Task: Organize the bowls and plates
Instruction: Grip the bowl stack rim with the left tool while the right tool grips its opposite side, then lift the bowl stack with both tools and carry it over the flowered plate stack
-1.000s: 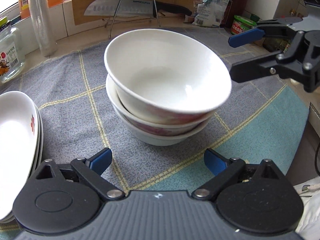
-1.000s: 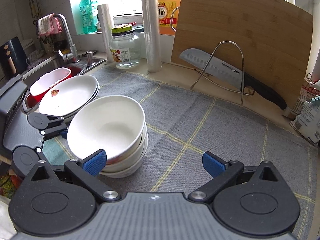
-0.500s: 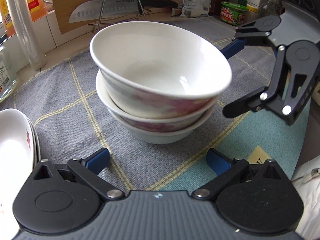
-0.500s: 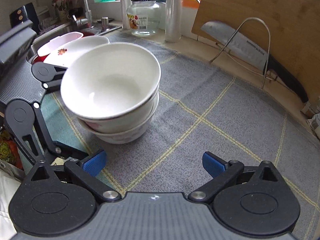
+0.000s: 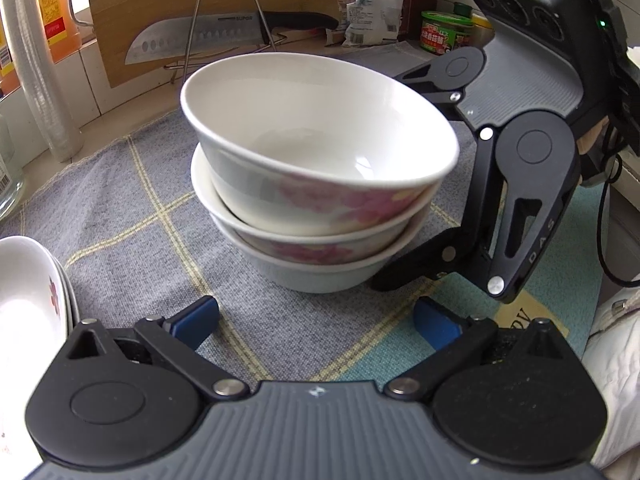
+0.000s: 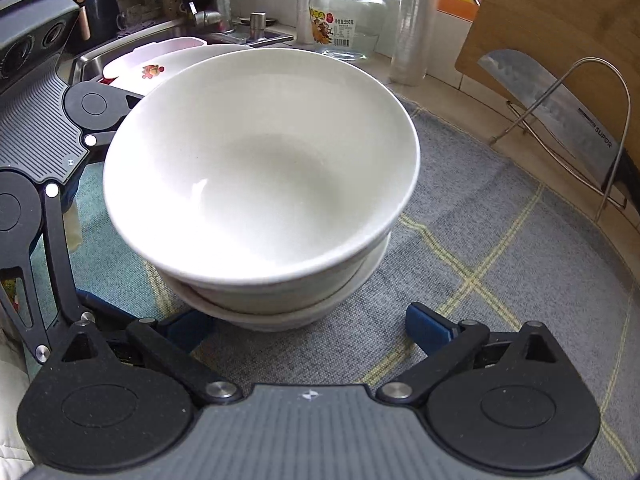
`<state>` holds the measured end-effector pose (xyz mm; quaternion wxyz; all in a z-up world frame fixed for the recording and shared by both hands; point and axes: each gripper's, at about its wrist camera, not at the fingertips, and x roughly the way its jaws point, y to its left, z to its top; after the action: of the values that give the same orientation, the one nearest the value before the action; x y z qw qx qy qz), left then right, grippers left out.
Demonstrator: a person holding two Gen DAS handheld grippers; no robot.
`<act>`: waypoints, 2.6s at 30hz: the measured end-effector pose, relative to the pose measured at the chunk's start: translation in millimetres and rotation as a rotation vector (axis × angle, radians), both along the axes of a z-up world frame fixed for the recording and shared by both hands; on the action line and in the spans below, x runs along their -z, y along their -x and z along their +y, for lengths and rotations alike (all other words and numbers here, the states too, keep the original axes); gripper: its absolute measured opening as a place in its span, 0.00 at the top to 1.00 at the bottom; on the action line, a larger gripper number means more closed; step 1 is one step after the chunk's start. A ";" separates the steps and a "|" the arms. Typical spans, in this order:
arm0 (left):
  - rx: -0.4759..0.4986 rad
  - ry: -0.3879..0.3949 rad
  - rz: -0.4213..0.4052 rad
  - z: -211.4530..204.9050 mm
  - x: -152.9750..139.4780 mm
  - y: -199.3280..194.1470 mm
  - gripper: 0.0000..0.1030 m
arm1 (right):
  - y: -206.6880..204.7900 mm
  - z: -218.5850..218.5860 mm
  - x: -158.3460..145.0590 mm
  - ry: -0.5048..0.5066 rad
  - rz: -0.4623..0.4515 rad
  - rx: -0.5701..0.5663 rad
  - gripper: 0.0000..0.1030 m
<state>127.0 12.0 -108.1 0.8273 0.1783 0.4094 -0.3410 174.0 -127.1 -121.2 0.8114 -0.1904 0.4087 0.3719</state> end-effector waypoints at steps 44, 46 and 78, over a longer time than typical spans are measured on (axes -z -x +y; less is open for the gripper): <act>0.451 -0.116 0.018 -1.6 -13.8 -42.0 0.24 | 5.3 6.3 -28.1 0.034 -0.004 -0.141 0.19; 0.459 -0.114 0.028 -2.5 -14.8 -44.0 0.24 | 5.7 7.2 -28.7 0.035 -0.003 -0.141 0.21; 0.416 -0.100 0.035 4.6 -31.6 -37.0 0.24 | 7.1 15.1 -43.3 0.058 0.009 -0.144 0.21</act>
<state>164.0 16.5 -76.4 0.7219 0.2938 0.3948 -0.4865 166.9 -111.9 -77.9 0.7749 -0.2412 0.4080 0.4181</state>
